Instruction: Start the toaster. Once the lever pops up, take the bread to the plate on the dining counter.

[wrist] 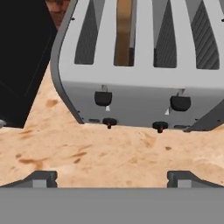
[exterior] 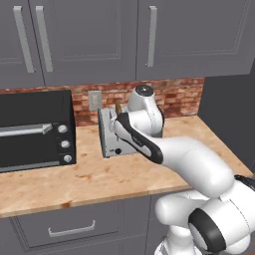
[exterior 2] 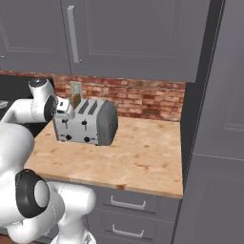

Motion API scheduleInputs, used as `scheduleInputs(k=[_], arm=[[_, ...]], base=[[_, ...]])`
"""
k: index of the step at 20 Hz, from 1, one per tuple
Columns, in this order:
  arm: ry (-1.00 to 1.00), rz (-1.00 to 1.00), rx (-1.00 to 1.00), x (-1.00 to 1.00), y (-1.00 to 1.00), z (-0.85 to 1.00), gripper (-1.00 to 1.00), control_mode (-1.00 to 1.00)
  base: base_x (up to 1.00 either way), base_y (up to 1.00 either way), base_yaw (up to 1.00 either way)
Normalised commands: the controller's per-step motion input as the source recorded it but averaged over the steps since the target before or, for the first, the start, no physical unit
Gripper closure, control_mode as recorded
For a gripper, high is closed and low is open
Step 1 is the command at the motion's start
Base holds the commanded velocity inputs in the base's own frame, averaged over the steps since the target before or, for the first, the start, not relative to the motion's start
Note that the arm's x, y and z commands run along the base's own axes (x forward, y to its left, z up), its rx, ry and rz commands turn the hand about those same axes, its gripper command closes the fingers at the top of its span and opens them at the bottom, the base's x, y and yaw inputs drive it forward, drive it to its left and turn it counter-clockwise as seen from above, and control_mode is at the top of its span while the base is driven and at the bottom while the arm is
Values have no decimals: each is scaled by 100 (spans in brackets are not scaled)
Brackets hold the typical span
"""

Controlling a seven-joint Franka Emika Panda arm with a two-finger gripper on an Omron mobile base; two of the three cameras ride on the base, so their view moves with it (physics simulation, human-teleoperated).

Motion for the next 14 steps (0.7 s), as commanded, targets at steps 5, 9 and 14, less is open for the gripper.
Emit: scheduleInputs(k=[5, 9, 14], arm=[[0, 0, 0, 23, 0, -2, -100, -100], [0, 0, 0, 16, 0, -12, -100, -100], [0, 0, 0, 12, -1, -21, -100, -100]], base=[[0, 0, 0], [0, 0, 0], [0, 0, 0]])
